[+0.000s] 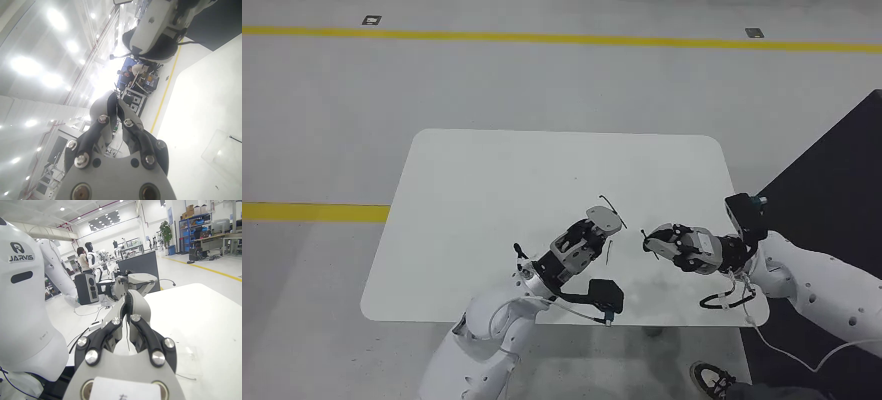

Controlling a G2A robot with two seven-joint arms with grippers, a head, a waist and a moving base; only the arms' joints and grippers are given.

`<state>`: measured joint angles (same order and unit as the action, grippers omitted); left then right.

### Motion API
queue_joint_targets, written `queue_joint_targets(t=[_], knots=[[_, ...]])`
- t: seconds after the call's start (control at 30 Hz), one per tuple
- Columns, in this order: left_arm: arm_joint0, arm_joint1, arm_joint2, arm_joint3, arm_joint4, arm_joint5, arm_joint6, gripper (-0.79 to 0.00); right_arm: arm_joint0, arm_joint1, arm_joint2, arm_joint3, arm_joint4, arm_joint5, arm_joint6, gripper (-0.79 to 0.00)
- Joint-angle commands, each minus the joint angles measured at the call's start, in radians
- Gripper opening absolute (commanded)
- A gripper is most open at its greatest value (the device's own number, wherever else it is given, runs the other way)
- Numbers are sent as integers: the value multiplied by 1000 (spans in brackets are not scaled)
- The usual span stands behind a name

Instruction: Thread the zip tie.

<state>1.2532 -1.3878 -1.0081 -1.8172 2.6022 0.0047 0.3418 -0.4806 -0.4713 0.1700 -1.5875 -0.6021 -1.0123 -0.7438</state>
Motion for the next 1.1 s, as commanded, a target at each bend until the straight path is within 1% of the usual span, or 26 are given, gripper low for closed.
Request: queue_joint_targets(t=[0.0,0.23,1.07], knots=[[-1,0,3,-1,0,2,0,-785,-2,-3,0,-4,12,0,19,-785],[-3,1,16,-1,13,11,2,-785,3,-14,0,-11,62,0,54,-785],[9,6,21,-21,28,40,-3,-785,3,-14,0,-11,62,0,54,-785]])
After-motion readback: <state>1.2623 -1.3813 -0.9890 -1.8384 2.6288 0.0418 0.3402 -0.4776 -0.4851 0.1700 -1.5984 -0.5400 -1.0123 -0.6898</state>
